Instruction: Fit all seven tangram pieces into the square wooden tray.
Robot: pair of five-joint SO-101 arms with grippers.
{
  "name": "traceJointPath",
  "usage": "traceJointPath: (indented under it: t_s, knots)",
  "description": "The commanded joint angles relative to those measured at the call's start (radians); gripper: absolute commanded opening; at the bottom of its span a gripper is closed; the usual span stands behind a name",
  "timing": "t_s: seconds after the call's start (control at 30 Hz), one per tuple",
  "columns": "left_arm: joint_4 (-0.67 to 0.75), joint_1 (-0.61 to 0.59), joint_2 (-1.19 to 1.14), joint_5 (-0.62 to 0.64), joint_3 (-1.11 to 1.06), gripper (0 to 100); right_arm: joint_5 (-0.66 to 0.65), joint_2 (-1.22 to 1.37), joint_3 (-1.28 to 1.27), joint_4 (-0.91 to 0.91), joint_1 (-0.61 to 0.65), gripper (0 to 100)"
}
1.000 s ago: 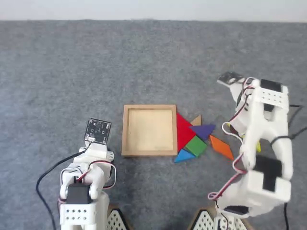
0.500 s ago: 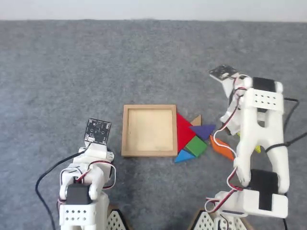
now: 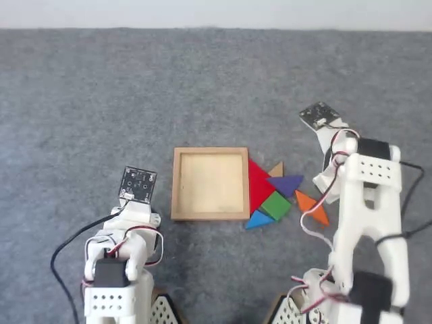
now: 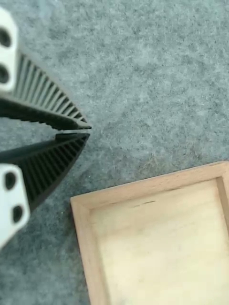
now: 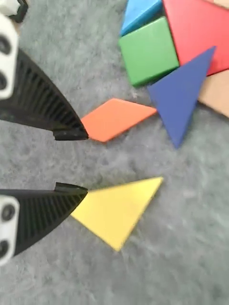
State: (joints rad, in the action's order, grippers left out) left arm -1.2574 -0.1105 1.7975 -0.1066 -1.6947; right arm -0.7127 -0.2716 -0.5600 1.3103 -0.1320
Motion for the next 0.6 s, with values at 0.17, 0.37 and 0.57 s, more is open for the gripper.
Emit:
traceJointPath:
  t_s: [0.17,0.37,0.57]
  knots:
    - [-0.005,-0.003,0.020,0.009,0.012,1,-0.193,0.163,0.229,0.051,-0.004,19.9]
    - [-0.005,-0.003,0.020,0.009,0.012,1,-0.391,0.265,0.334,0.024,-0.054,26.8]
    - [-0.005,-0.003,0.020,0.009,0.012,1,-0.506,0.409,0.364,-0.047,-0.136,26.9]
